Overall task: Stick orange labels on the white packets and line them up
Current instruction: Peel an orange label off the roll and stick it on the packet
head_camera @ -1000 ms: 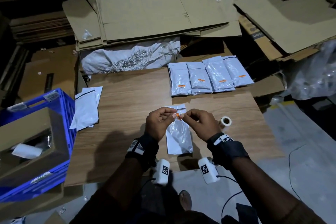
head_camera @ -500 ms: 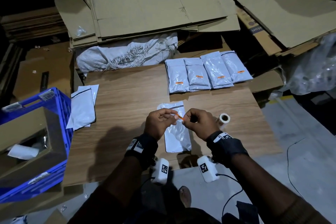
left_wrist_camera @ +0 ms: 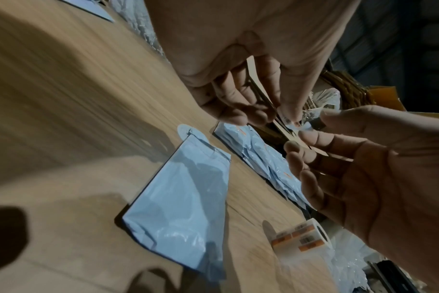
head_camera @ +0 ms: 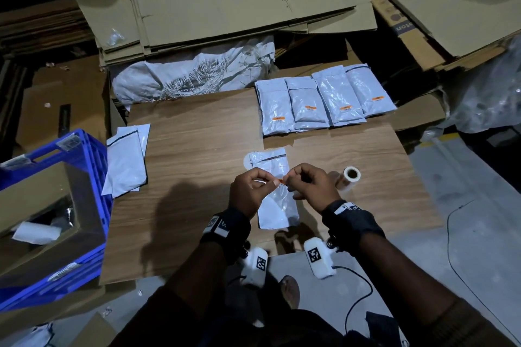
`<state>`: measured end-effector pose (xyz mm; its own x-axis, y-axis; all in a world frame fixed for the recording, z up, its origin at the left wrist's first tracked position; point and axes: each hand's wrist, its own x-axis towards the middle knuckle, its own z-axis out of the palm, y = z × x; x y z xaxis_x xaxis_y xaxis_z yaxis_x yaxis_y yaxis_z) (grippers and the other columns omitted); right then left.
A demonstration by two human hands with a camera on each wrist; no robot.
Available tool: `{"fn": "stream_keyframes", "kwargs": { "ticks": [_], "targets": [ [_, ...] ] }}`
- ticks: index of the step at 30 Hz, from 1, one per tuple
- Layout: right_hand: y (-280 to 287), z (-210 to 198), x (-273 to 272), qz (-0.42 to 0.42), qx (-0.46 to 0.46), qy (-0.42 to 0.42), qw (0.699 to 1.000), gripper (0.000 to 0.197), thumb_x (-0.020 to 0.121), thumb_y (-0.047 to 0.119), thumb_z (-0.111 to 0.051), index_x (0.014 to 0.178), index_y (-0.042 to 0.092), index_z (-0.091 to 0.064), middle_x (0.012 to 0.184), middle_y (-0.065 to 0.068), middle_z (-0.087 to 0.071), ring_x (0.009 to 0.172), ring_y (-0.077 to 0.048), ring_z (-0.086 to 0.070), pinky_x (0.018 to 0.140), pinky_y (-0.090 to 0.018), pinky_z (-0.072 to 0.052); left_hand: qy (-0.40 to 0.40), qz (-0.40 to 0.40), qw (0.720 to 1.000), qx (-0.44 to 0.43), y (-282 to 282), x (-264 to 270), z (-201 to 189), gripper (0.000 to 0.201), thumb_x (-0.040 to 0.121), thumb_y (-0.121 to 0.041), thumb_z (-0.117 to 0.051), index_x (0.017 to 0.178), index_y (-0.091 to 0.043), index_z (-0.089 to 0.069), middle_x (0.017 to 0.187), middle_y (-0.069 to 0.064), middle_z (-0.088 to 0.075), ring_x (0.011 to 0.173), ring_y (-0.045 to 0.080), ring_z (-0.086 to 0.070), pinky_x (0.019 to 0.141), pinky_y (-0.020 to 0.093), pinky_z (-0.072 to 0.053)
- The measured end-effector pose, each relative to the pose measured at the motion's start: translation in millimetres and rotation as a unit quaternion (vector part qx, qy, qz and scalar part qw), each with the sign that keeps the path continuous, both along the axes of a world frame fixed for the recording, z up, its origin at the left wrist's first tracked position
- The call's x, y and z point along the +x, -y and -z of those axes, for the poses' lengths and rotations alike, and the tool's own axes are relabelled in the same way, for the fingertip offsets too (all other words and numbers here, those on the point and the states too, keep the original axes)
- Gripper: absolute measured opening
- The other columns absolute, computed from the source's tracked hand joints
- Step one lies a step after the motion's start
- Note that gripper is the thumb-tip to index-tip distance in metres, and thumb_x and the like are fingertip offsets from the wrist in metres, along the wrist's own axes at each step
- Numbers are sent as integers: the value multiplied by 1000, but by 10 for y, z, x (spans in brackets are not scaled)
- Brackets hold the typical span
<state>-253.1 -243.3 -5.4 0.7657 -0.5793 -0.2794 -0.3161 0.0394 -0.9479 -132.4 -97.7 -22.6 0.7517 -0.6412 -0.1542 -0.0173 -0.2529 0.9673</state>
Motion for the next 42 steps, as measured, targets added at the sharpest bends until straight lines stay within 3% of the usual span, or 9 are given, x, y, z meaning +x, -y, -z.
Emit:
{"fn": "stream_keyframes", "kwargs": {
  "ticks": [4,7,11,14,18,26,29,36,42],
  "targets": [
    [-74,150,-9,-9,2,-13,1000,14,85,15,-84,89,12,-71,69,-1,-66,70,-18,-68,61,-34,-57,-24,-23,999,6,-3,-51,94,11,78,-28,-85,79,-22,-75,76,-2,-75,71,13,-69,66,30,-52],
    [-102,279,-22,9,-19,-26,999,21,87,-1,-72,80,18,-71,65,0,-64,64,-19,-64,63,-35,-54,-49,-25,998,16,-10,-105,172,8,82,-14,-84,82,-14,-76,74,-2,-74,67,8,-67,64,20,-49],
    [-129,397,-68,22,-10,-49,999,29,89,-4,-65,80,21,-74,69,-5,-67,63,-18,-64,60,-31,-55,-67,-22,997,40,-72,-149,297,7,83,-14,-83,82,-13,-76,76,4,-76,67,14,-69,61,18,-48],
    [-145,544,-106,34,-8,-76,996,22,86,0,-72,85,23,-74,64,2,-64,64,-23,-68,65,-42,-62,-59,-19,996,70,-122,-195,435,7,85,-15,-80,80,-16,-75,75,4,-76,68,17,-72,63,23,-49],
    [-176,685,-128,23,-56,-138,989,23,83,3,-75,96,21,-68,66,6,-65,60,-6,-62,63,-27,-55,-23,2,990,141,-154,-219,703,7,81,-25,-76,76,-22,-75,72,-4,-75,72,15,-73,72,38,-61],
    [-257,917,-76,-19,-117,-175,977,35,79,13,-80,102,21,-55,63,7,-57,63,-12,-57,66,-33,-49,67,38,968,240,-93,-190,916,24,83,-22,-73,63,-28,-62,63,-10,-64,65,11,-62,59,19,-39],
    [-267,968,-60,-23,-123,-187,974,34,79,15,-77,100,23,-52,62,7,-58,64,-9,-60,61,-31,-43,82,54,962,253,-67,-195,918,18,81,-20,-70,65,-23,-64,61,-8,-64,63,14,-62,56,23,-40],
    [-238,1055,-46,-9,-115,-218,969,36,78,24,-79,97,26,-48,69,3,-63,73,-24,-63,63,-33,-44,111,68,958,254,-47,-192,935,14,81,-21,-70,68,-19,-66,64,-7,-64,66,14,-61,58,26,-45],
    [-212,1109,-112,10,-105,-224,969,38,75,35,-78,97,25,-49,73,1,-64,76,-27,-64,69,-38,-52,104,41,963,245,-92,-190,1004,32,78,-46,-80,68,-22,-61,62,-8,-61,63,9,-59,57,29,-50]
  ]
}}
